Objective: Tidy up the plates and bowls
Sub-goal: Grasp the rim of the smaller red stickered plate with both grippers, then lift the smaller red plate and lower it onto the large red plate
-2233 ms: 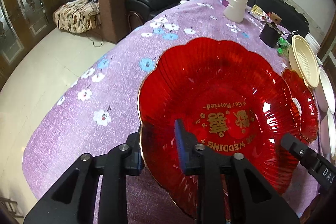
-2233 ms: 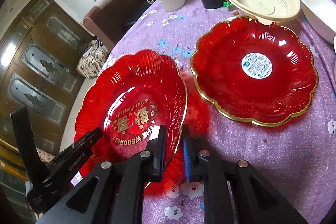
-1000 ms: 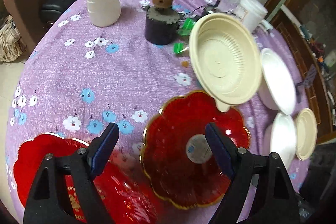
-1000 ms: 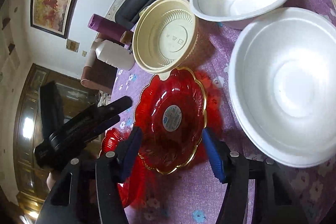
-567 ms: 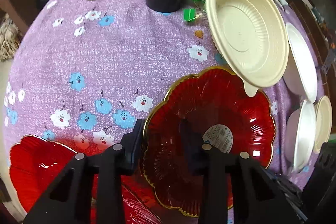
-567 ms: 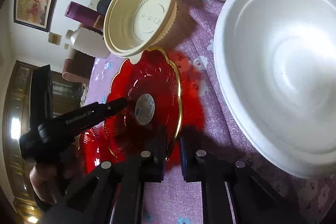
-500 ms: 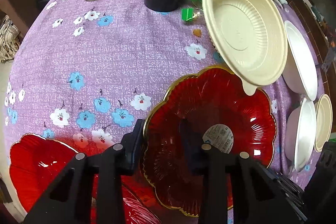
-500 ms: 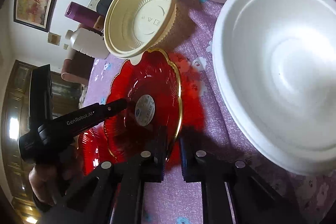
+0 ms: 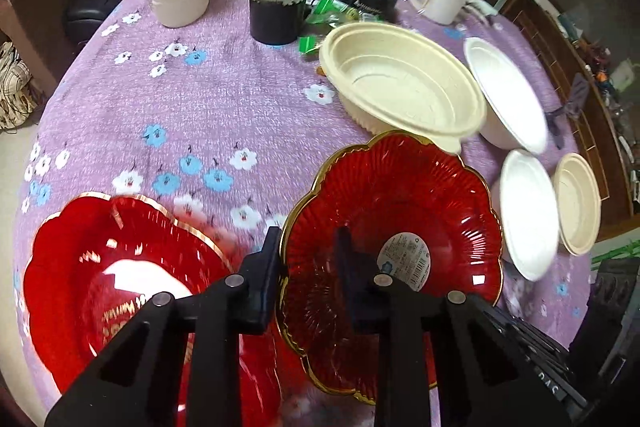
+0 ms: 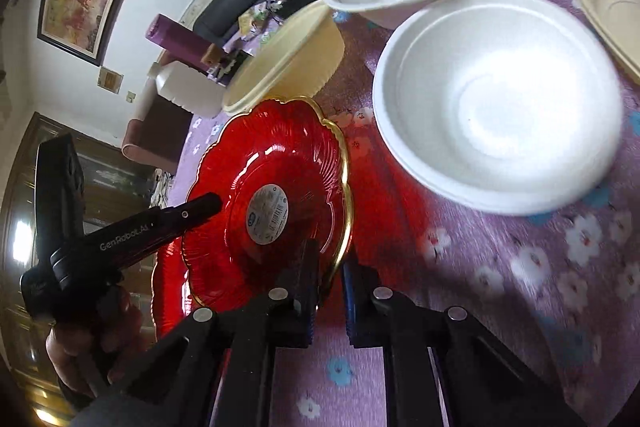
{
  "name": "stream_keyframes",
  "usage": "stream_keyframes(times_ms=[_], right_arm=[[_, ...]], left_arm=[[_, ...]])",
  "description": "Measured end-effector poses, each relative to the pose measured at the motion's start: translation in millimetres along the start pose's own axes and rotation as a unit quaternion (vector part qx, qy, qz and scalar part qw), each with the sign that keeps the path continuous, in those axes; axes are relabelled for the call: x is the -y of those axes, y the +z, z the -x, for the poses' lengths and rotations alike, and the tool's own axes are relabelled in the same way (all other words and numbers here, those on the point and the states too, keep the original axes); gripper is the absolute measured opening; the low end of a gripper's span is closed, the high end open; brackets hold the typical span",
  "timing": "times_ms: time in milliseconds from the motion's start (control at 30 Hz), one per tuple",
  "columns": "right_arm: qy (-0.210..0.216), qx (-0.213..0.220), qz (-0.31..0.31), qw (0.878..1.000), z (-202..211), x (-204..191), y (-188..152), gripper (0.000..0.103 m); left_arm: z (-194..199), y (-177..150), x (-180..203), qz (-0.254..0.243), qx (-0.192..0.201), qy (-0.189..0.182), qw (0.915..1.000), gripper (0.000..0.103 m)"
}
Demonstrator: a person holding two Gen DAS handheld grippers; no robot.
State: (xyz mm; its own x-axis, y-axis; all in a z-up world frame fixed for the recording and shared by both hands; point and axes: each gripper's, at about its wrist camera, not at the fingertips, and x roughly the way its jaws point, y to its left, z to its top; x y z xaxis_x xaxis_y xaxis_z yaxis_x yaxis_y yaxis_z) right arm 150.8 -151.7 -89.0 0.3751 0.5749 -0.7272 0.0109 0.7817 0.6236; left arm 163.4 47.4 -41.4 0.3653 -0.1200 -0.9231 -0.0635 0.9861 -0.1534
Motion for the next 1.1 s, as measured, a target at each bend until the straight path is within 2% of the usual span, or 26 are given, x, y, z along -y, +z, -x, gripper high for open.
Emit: stream_keyframes(times_ms=[467, 767, 967, 1100], right_arm=[[0.0, 0.043, 0.043, 0.998, 46.9, -22.0, -26.3, 0.009], [0.011, 0.063, 0.094, 0.994, 60.6, -52.7, -37.9, 0.008], [0.023, 0.064, 0.131, 0.989, 57.0, -83.5, -40.2, 0.008], [0.027, 0.06, 0.159, 0.985, 47.3, -110.7, -42.5, 0.008]], left_arm=[[46.7, -35.1, -7.5, 0.01, 0.033, -0.04, 0.9986, 0.023], [90.5, -59.1, -28.8, 0.033, 0.098, -0.048, 0.9935, 0.024], [112.7, -72.2, -55.8, 0.057, 0.127, -0.052, 0.9889, 0.024], [123.1, -77.9, -77.6, 0.079, 0.146, -0.039, 0.9854, 0.024]])
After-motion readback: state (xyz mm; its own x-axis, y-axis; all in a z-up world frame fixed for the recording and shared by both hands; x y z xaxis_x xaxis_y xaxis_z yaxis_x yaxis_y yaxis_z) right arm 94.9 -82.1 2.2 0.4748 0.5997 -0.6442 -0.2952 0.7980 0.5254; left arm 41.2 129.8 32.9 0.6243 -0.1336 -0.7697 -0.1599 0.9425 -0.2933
